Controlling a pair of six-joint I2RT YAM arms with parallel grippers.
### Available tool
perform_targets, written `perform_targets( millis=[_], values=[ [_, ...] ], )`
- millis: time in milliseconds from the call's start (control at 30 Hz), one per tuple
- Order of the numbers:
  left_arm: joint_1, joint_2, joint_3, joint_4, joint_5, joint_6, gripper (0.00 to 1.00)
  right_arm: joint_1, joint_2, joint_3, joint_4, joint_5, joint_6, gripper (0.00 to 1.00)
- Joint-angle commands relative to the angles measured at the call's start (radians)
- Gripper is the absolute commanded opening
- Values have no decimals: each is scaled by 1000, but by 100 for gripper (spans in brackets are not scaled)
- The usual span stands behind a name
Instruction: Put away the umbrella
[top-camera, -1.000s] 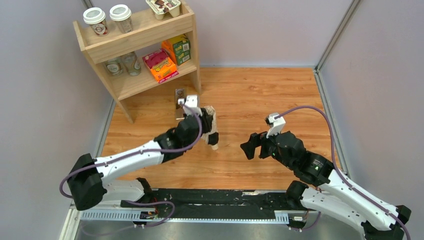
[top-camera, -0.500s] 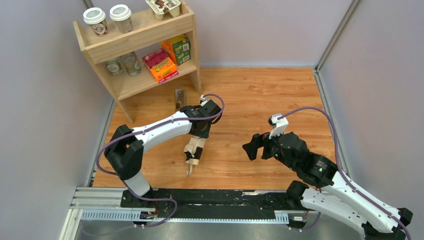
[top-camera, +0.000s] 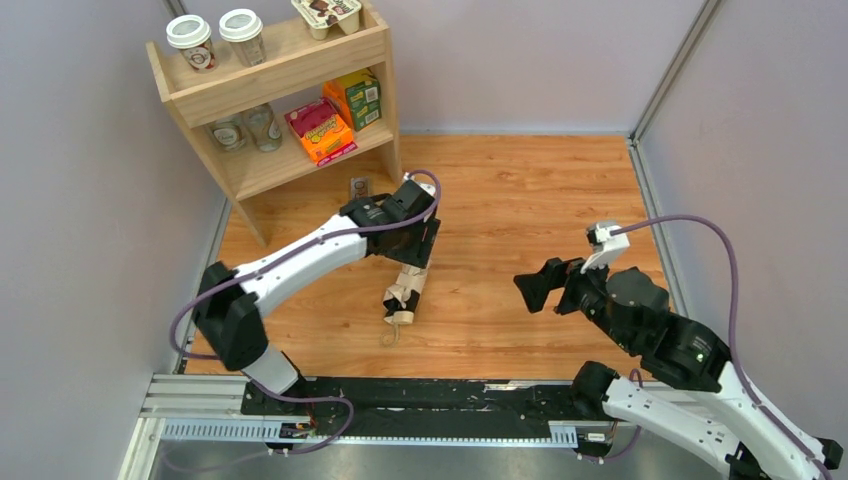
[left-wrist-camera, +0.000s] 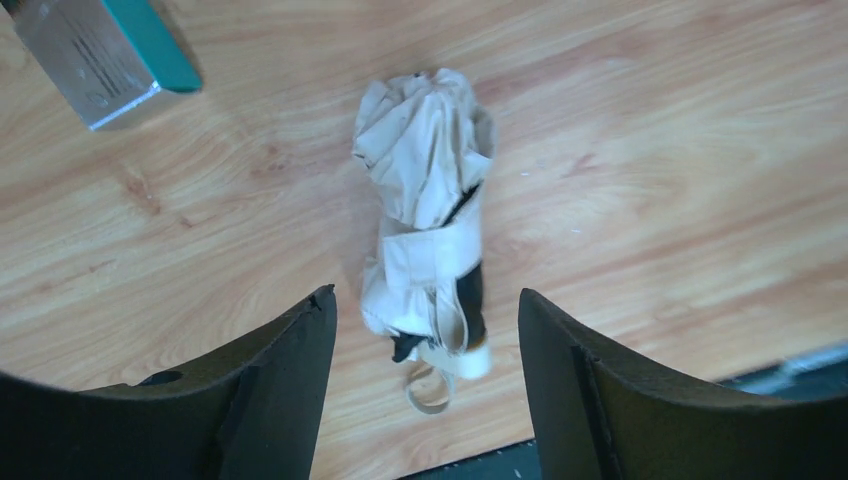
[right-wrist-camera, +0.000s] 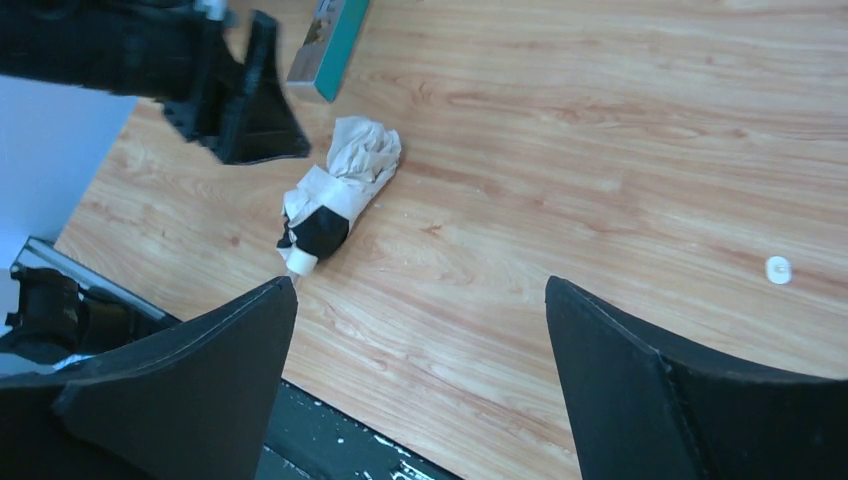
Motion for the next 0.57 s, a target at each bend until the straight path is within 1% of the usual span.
perform_targets(
  millis=[0, 133, 167, 267, 300, 333, 367, 467, 533],
  values=[
    [-1, -230, 55, 27, 122, 20, 73, -4, -10, 103, -94, 131, 13, 99],
    [-1, -455, 8, 160, 219, 23, 74, -6, -36, 178, -150, 275, 33, 100],
    [0, -538, -23, 226, 253, 28, 74, -4, -50, 193, -163, 311, 33, 100],
    [-1, -692, -110, 341, 285, 44, 74, -4, -81, 245, -174, 377, -19, 100],
    [-1, -766, -128, 395, 282, 49, 75, -4, -88, 267, -172, 394, -40, 100],
    [0, -797, -156, 410, 264, 58, 75, -6, -98, 285, -172, 412, -60, 100],
    [0, -863, -167, 442, 247, 63, 76, -6, -108, 302, -172, 421, -82, 100],
    [0, -977, -198, 466, 190, 97, 78, -6, -145, 333, -141, 414, -137, 100],
    [-1, -1011, -196, 463, 188, 115, 78, -4, -185, 336, -114, 397, -151, 100]
  ],
)
